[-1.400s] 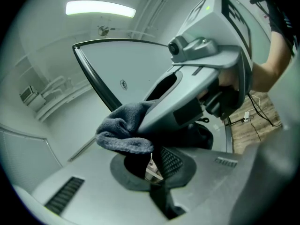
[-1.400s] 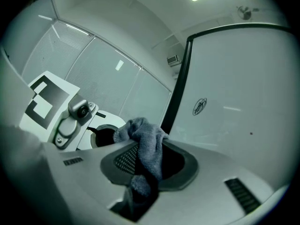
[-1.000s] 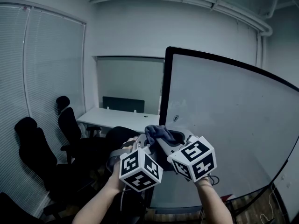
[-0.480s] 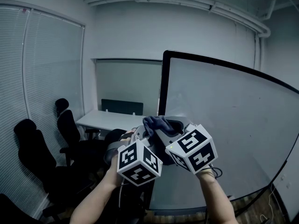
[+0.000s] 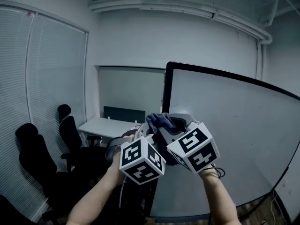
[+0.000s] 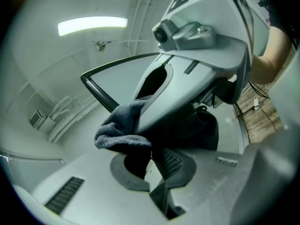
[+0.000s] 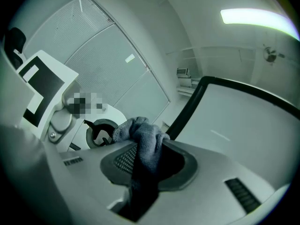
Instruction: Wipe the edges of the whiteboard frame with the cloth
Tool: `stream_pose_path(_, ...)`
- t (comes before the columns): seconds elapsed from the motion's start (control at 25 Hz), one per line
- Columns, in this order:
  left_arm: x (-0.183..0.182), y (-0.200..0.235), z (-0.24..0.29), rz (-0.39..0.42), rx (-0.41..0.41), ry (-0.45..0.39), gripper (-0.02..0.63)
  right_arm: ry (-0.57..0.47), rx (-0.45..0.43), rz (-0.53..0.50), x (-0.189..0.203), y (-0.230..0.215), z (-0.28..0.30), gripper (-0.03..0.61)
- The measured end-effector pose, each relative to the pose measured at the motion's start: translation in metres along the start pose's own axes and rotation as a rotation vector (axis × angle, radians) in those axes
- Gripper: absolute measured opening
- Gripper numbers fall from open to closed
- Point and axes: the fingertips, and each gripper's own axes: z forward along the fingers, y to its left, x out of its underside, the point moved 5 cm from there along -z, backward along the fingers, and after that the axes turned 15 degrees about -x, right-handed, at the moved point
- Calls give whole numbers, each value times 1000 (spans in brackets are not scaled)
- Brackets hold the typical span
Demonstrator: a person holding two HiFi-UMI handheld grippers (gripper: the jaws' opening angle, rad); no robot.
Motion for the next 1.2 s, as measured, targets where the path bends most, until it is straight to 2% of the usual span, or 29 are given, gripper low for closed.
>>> stream_pose_path(0.72, -38, 49, 13, 73, -74, -36, 15, -3, 84, -80, -49, -42, -12, 100)
stream_pose_path(0.96, -43, 72, 8, 116, -61, -27, 18, 22, 124, -120, -77, -45, -9, 100)
stream_pose_path(1.2, -58, 81, 16, 171, -87, -21, 18, 3, 158, -147, -85, -59, -15, 100)
